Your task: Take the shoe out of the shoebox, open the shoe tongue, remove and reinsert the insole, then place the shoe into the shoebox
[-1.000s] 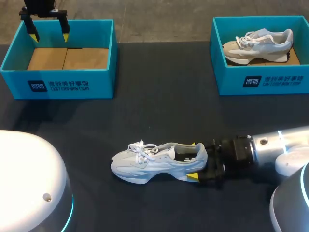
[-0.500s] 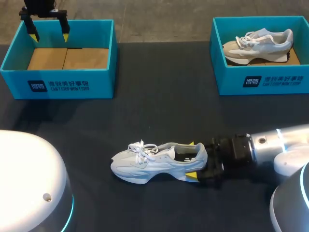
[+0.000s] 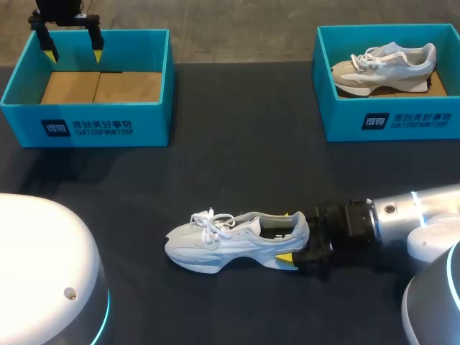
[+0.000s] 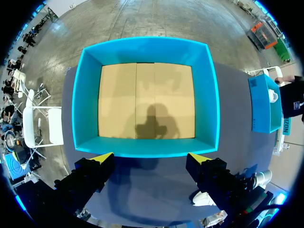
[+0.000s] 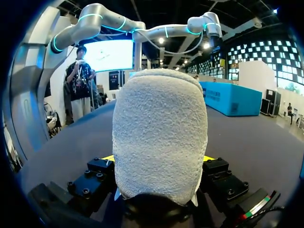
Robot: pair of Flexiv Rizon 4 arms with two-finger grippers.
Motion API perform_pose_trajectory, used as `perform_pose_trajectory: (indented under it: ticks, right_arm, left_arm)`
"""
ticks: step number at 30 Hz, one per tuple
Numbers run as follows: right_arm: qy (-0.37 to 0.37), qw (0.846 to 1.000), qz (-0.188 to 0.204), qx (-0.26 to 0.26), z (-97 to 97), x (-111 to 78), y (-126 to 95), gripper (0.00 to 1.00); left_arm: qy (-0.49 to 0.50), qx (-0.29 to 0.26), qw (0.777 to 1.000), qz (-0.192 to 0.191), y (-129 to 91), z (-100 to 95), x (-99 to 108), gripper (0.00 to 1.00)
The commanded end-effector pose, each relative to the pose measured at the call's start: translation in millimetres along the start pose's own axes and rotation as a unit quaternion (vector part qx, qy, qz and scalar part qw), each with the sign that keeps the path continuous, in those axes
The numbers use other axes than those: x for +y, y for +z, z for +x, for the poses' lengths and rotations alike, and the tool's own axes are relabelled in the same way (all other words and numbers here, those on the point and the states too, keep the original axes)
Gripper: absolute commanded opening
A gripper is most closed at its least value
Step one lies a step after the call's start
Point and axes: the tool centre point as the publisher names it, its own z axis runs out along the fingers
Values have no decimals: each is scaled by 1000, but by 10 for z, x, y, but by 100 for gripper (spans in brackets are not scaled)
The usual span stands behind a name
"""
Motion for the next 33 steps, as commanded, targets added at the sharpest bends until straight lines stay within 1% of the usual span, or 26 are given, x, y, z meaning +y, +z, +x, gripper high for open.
perform_pose_trajectory:
  ticks: [1,10,11,12,13,15,16,18,19,21,23,24,26,27,28,30,31,33]
  right_arm:
    - [3,1000,1,-1,13,-10,-5,0]
    - [3,1000,1,-1,13,-10,-5,0]
    - [3,1000,1,-1,13,-10,-5,0]
    - [3,1000,1,-1,13,-10,-5,0]
    - [3,1000,1,-1,13,-10,-5,0]
    - [3,1000,1,-1,13,-10,-5,0]
    - [3,1000,1,-1,13,-10,-5,0]
    - [3,1000,1,-1,13,-10,-5,0]
    - [3,1000,1,-1,13,-10,-5,0]
    - [3,1000,1,-1,13,-10,-5,0]
    - [3,1000,1,-1,13,-10,-5,0]
    - [3,1000,1,-1,13,-10,-5,0]
    - [3,1000,1,-1,13,-10,-5,0]
    - [3,1000,1,-1,13,-10,-5,0]
    - [3,1000,1,-1,13,-10,-5,0]
    - [3,1000,1,-1,13,-10,-5,0]
    - [3,1000,1,-1,13,-10,-5,0]
    - [3,1000,1,-1,13,-10,-5,0]
  left_arm:
    - [0,0,1000,0,0,0,1,100]
    - [0,0,1000,0,0,0,1,100]
    - [-8,-7,1000,-7,-22,40,11,100]
    - [-16,-6,1000,4,-30,78,44,100]
    - [-28,-6,1000,-6,-54,122,79,100]
    - [-40,-4,999,3,-77,195,163,100]
    - [-49,0,999,1,-95,259,231,100]
    - [-61,-9,998,10,-98,367,337,100]
    - [-67,-8,998,6,-106,452,423,100]
    - [-75,-15,997,28,-101,579,547,100]
    - [-77,-13,997,22,-109,683,629,100]
    - [-81,-15,996,31,-103,742,674,100]
    - [-66,-8,998,15,-104,835,760,100]
    - [-67,-8,998,19,-88,892,808,100]
    - [-58,-8,998,12,-71,947,853,100]
    - [-51,-7,999,11,-31,1059,946,100]
    - [-33,-3,999,-16,-21,1113,982,100]
    - [-5,-21,1000,-20,26,1248,1076,100]
